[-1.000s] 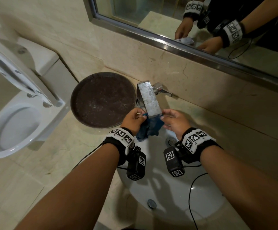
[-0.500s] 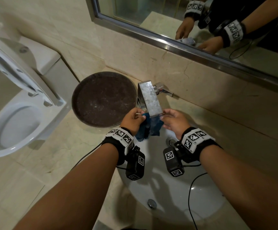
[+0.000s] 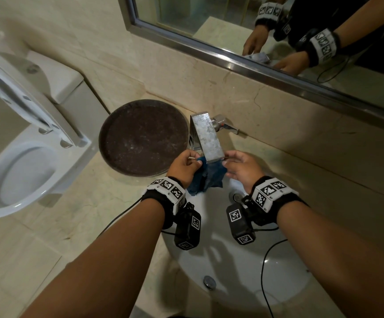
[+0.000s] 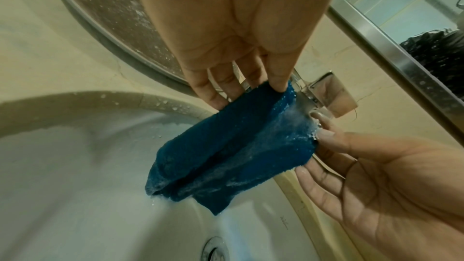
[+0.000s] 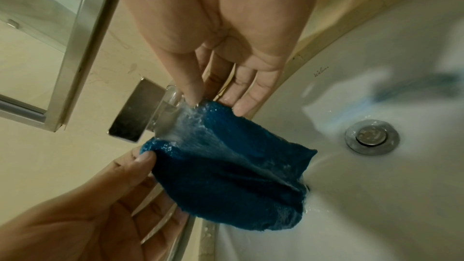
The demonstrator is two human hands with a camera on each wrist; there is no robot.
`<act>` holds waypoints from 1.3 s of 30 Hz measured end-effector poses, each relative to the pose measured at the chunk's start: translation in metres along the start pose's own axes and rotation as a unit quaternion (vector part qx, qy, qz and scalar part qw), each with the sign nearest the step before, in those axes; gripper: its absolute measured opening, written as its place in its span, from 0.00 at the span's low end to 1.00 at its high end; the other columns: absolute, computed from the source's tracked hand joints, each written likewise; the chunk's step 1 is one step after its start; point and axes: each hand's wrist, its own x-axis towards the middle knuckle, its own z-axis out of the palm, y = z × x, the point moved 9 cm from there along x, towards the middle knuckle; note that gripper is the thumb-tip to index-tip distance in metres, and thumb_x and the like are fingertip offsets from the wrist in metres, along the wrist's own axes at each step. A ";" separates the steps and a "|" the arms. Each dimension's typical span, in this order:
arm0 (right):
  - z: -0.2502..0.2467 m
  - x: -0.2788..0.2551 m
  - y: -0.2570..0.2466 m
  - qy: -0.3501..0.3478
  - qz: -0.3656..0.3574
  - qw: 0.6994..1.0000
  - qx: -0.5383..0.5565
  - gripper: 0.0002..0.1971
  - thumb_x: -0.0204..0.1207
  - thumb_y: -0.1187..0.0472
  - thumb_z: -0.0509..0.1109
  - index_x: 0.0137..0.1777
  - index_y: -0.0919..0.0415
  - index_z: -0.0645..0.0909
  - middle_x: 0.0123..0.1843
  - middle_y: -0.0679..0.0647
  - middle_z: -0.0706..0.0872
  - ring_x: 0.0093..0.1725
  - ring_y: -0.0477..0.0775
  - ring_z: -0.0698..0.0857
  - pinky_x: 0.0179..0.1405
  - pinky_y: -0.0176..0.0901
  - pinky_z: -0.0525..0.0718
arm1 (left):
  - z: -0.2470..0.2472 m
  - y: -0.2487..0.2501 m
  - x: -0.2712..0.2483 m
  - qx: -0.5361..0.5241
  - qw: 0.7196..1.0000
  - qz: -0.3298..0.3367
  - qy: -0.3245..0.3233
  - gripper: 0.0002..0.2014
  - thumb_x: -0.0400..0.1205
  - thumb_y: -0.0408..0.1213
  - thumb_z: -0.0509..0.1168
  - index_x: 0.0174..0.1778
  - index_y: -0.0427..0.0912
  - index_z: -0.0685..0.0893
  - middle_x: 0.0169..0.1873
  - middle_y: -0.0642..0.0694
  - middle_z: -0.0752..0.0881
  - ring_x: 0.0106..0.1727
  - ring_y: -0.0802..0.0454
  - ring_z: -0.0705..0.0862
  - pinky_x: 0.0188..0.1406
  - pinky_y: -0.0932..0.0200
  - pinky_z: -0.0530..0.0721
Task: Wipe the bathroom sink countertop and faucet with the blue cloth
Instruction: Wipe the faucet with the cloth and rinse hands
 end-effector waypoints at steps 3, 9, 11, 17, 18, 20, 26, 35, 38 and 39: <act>-0.001 -0.001 0.000 0.000 -0.001 1.000 -0.010 0.13 0.76 0.70 0.66 0.45 0.47 0.80 0.50 0.54 0.85 0.55 0.57 0.83 0.62 0.55 0.81 | 0.001 0.000 0.000 0.007 1.000 0.006 0.003 0.12 0.82 0.26 0.61 0.37 0.47 0.75 0.28 0.49 0.79 0.31 0.57 0.75 0.32 0.63 0.72; -0.005 -0.002 -0.003 0.006 -0.005 1.000 -0.003 0.13 0.77 0.71 0.65 0.45 0.49 0.80 0.51 0.56 0.83 0.54 0.56 0.83 0.62 0.55 0.80 | 0.005 0.003 0.002 0.018 1.000 0.020 -0.005 0.13 0.82 0.25 0.60 0.37 0.47 0.75 0.27 0.49 0.77 0.26 0.61 0.75 0.29 0.68 0.72; -0.006 -0.002 -0.003 0.009 -0.005 1.000 -0.001 0.14 0.77 0.71 0.64 0.45 0.49 0.80 0.51 0.56 0.83 0.54 0.56 0.82 0.61 0.54 0.80 | 0.006 0.003 0.003 0.016 1.000 0.018 -0.007 0.13 0.82 0.25 0.60 0.36 0.47 0.75 0.27 0.48 0.77 0.28 0.57 0.74 0.31 0.65 0.72; -0.012 0.001 -0.001 0.017 -0.008 1.000 0.003 0.13 0.77 0.72 0.64 0.46 0.50 0.80 0.45 0.49 0.83 0.48 0.50 0.82 0.48 0.43 0.81 | 0.009 -0.001 0.005 -0.002 1.000 0.001 -0.008 0.14 0.82 0.24 0.60 0.36 0.47 0.74 0.28 0.48 0.78 0.33 0.55 0.76 0.43 0.56 0.77; -0.012 0.001 -0.002 0.018 -0.008 1.000 0.004 0.13 0.77 0.72 0.64 0.46 0.50 0.80 0.45 0.48 0.83 0.46 0.48 0.82 0.46 0.40 0.81 | 0.010 -0.001 0.005 -0.001 1.000 0.000 -0.007 0.14 0.82 0.24 0.60 0.36 0.47 0.74 0.28 0.48 0.78 0.33 0.55 0.76 0.45 0.55 0.77; -0.013 0.001 -0.002 0.019 -0.010 1.000 0.007 0.14 0.77 0.72 0.64 0.45 0.50 0.80 0.44 0.48 0.82 0.46 0.48 0.81 0.45 0.39 0.80 | 0.010 -0.002 0.006 0.001 1.000 0.002 -0.007 0.14 0.82 0.23 0.60 0.35 0.47 0.74 0.28 0.48 0.78 0.32 0.55 0.75 0.43 0.55 0.75; -0.018 0.000 -0.002 0.026 -0.011 1.000 0.001 0.14 0.77 0.71 0.64 0.45 0.48 0.81 0.44 0.46 0.83 0.45 0.46 0.81 0.48 0.41 0.80 | 0.015 -0.004 0.009 0.002 1.000 0.003 -0.015 0.14 0.81 0.22 0.59 0.37 0.46 0.74 0.29 0.44 0.77 0.32 0.51 0.75 0.38 0.57 0.75; -0.024 0.000 -0.001 0.032 -0.011 0.999 0.006 0.14 0.77 0.71 0.63 0.45 0.48 0.81 0.45 0.45 0.82 0.47 0.45 0.80 0.51 0.43 0.79 | 0.024 -0.003 0.012 -0.029 0.999 0.004 -0.036 0.16 0.82 0.19 0.57 0.41 0.47 0.75 0.37 0.46 0.83 0.39 0.52 0.81 0.35 0.66 0.79; -0.026 0.001 0.001 0.033 -0.006 0.999 0.008 0.14 0.77 0.71 0.64 0.45 0.48 0.81 0.46 0.47 0.82 0.49 0.48 0.81 0.53 0.45 0.79 | 0.026 0.002 0.012 -0.017 0.999 0.020 -0.035 0.12 0.81 0.18 0.58 0.46 0.41 0.77 0.46 0.42 0.83 0.50 0.48 0.82 0.45 0.63 0.83; -0.026 0.001 0.001 0.033 -0.006 0.999 0.009 0.14 0.77 0.71 0.64 0.45 0.48 0.81 0.46 0.47 0.83 0.49 0.49 0.81 0.53 0.45 0.79 | 0.026 0.004 0.011 -0.013 0.999 0.023 -0.032 0.10 0.81 0.18 0.58 0.50 0.36 0.78 0.49 0.42 0.82 0.52 0.48 0.81 0.46 0.65 0.83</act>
